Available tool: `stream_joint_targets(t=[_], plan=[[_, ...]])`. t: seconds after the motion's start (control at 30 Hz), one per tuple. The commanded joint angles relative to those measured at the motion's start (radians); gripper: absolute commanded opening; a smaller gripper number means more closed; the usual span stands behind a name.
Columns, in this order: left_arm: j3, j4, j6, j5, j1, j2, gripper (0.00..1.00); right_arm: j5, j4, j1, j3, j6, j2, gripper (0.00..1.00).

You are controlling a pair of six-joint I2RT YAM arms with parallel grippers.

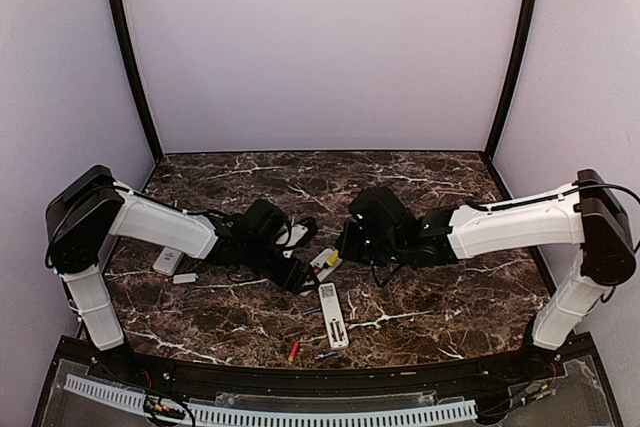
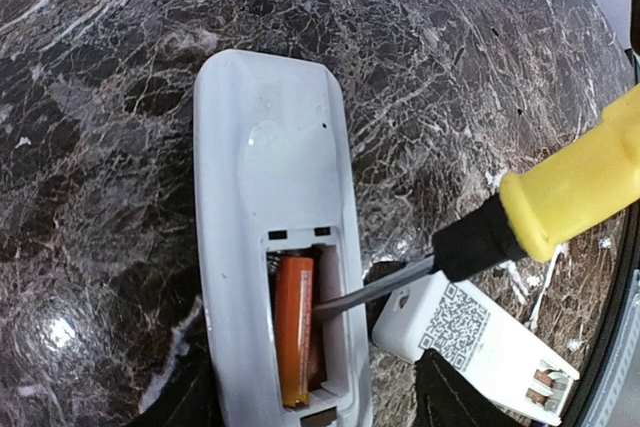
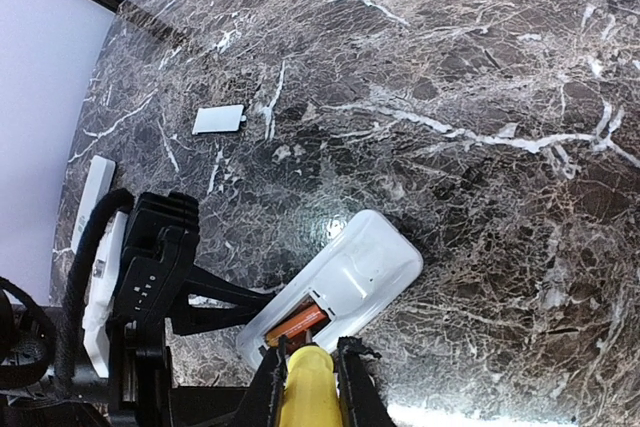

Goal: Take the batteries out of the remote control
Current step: Pick up the remote control without the battery cover from the center of the board.

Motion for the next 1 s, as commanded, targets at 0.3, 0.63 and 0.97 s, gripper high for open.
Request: stream_joint_targets(t=[0.3,0.63,0.97], plan=[[-0.008,-0.072,0.104,-0.134,-0.078,0.068,0.34,-0.017,0.139,0.007,-0.103,0.099,-0.01,0.0],[-0.038,-0.083,0.092,-0.197,-0.085,0.012,0.2,0.01,0.367,0.002,-0.278,0.165,-0.189,0.0],[-0.027,-0.165,0.15,-0.389,-0.086,-0.078,0.0,0.079,0.328,0.002,-0.312,0.111,-0.285,0.0]])
